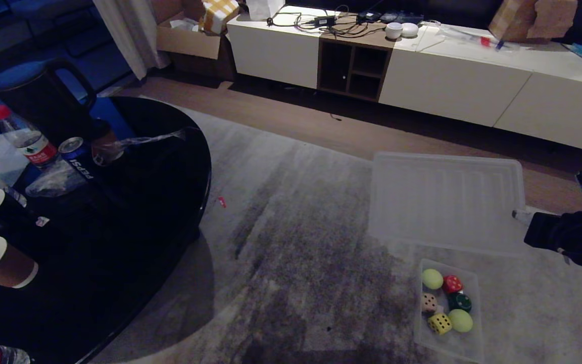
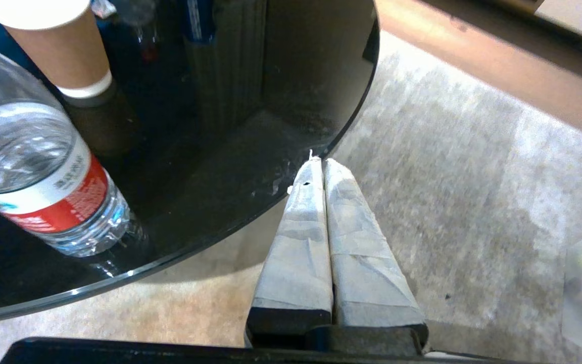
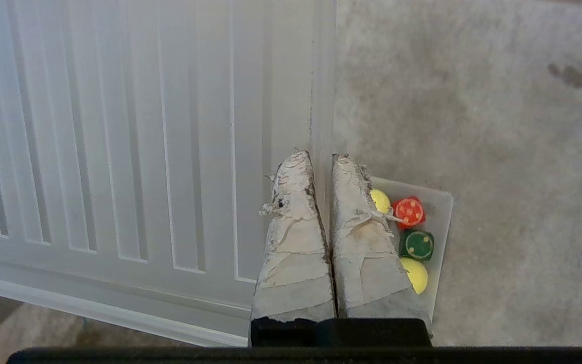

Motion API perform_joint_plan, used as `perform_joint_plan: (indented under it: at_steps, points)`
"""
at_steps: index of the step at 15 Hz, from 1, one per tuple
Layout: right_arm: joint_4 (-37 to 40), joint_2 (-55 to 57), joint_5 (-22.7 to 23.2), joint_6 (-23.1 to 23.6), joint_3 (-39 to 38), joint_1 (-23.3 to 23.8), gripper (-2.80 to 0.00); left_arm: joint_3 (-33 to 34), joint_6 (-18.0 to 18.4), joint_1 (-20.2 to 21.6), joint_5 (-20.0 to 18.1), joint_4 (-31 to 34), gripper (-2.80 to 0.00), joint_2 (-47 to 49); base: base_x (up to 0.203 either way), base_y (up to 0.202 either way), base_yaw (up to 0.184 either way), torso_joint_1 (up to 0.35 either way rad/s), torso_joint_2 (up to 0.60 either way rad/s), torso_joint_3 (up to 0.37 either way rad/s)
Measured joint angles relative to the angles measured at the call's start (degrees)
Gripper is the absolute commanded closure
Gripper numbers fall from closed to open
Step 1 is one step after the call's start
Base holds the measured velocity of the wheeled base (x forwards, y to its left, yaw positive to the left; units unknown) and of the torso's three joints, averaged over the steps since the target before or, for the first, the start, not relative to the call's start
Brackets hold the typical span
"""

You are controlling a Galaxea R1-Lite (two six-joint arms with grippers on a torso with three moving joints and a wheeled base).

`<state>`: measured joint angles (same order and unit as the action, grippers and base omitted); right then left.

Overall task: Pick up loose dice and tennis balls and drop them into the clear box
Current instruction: Close the lid

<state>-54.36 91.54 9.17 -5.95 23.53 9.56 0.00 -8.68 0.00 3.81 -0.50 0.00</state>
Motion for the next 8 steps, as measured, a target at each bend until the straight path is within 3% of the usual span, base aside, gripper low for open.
perform_joint_plan:
  at_steps: [4, 8]
  points:
    - [0.02, -0.17, 0.0, 0.09, -0.71, 0.02, 0.0, 0.0, 0.26, 0.0, -0.02, -0.02, 0.0, 0.0, 0.0, 0.0, 0.0, 0.002, 0.0, 0.183]
    - [0.0, -0.22, 0.0, 0.09, -0.84, -0.05, 0.0, 0.0, 0.3, 0.0, -0.02, -0.02, 0.0, 0.01, 0.0, 0.0, 0.0, 0.001, 0.0, 0.041]
